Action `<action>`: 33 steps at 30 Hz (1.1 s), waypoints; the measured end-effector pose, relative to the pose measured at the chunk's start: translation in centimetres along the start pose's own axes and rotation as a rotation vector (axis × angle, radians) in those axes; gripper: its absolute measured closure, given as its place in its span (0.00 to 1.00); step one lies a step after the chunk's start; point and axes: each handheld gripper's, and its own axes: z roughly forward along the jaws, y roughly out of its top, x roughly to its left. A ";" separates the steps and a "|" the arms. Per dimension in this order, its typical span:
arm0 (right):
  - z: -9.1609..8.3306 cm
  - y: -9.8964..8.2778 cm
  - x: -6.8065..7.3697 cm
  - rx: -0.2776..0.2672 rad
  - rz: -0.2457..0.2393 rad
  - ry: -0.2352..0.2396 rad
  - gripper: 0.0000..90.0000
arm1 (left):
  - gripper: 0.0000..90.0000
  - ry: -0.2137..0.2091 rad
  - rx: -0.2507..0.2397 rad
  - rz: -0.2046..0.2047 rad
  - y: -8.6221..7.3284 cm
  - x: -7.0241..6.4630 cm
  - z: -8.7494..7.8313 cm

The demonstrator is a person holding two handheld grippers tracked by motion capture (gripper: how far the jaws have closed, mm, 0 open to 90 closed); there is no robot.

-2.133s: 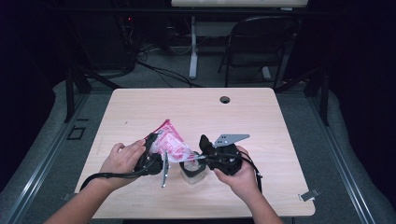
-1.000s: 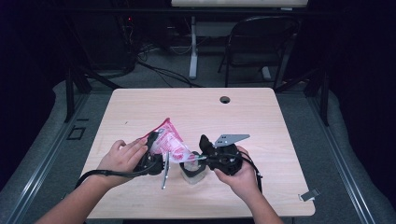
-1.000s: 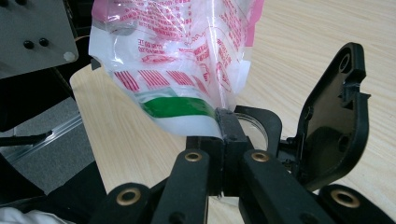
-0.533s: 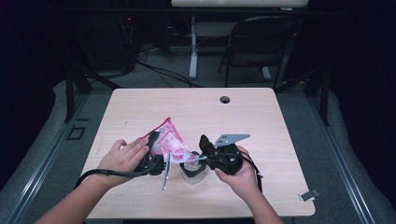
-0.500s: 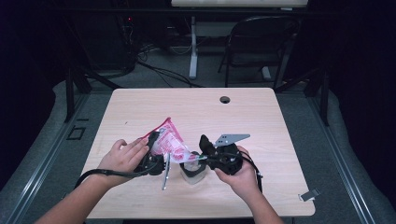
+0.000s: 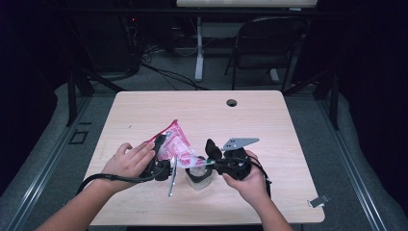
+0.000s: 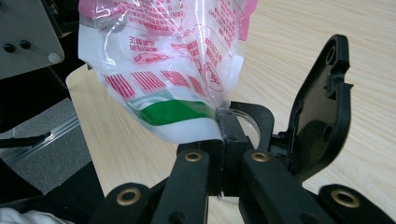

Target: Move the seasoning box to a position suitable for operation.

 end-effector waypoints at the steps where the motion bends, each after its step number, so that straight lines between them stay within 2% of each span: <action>1: 0.0 0.0 0.0 -0.002 0.003 0.000 1.00 | 0.76 -0.011 0.003 0.003 0.1 0.0 0.0; 10: -0.1 -0.2 -0.2 0.001 0.005 -0.009 1.00 | 0.77 0.000 -0.006 0.002 0.3 -0.2 -0.1; 19: -0.1 -0.3 -0.2 0.000 0.008 -0.006 1.00 | 0.78 0.016 -0.008 0.024 0.3 0.0 -0.2; 20: -0.1 -0.3 -0.2 0.002 0.005 -0.007 1.00 | 0.78 0.004 -0.005 0.023 0.3 0.0 -0.2; 25: -0.1 -0.3 -0.3 0.006 0.006 -0.007 1.00 | 0.78 0.001 -0.005 0.032 0.4 0.0 -0.2; 33: -0.1 -0.3 -0.3 0.007 0.005 -0.009 1.00 | 0.78 0.009 -0.006 0.030 0.4 0.0 -0.2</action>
